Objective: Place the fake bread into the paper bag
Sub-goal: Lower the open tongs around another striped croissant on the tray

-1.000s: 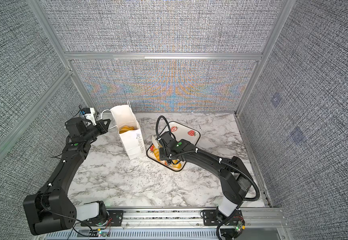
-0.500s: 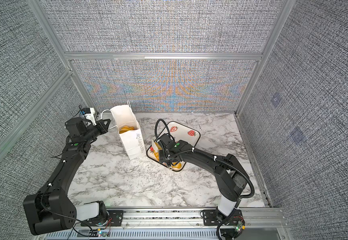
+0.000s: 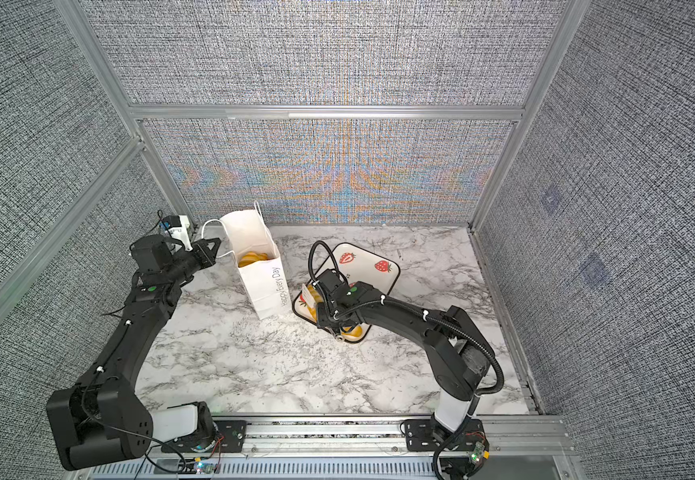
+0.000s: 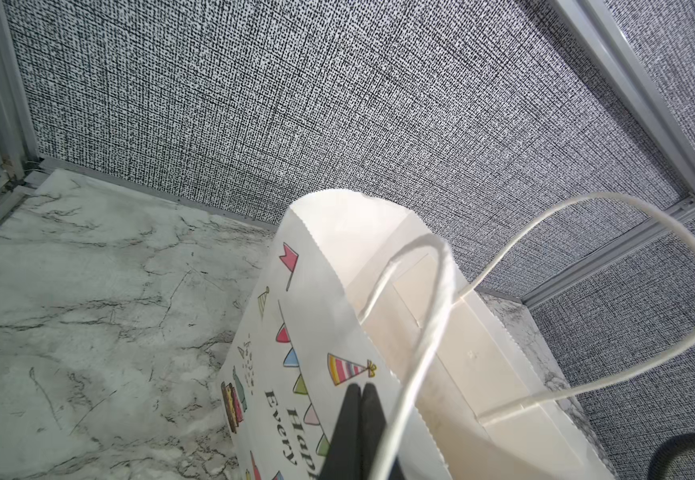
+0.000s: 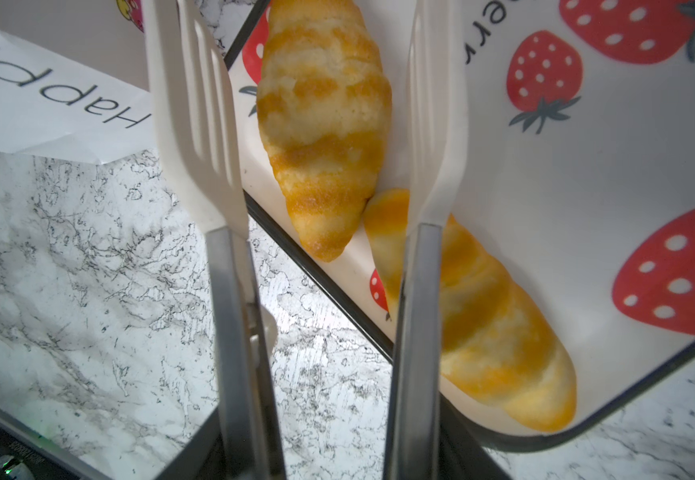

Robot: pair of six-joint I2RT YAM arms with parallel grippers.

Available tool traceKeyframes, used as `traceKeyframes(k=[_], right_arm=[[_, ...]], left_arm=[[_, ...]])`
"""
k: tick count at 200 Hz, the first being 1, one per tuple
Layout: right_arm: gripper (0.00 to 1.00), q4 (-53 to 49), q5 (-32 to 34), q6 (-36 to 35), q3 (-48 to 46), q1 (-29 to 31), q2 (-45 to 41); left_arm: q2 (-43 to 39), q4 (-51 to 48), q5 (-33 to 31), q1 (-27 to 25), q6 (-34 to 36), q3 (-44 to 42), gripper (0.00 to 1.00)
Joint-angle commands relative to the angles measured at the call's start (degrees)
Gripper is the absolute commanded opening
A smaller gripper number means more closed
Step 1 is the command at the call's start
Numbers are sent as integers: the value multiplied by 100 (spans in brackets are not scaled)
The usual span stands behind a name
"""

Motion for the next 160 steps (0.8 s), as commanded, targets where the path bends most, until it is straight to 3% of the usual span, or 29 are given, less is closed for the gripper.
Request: traceKeyframes(k=[1,160], right_arm=[[56,64,-25,61,-8,19,17],[55,-12,-62,-2,96,73,227]], left_arm=[[3,108,45,10,19,-10,0],[5,108,54,18,14,-6,0]])
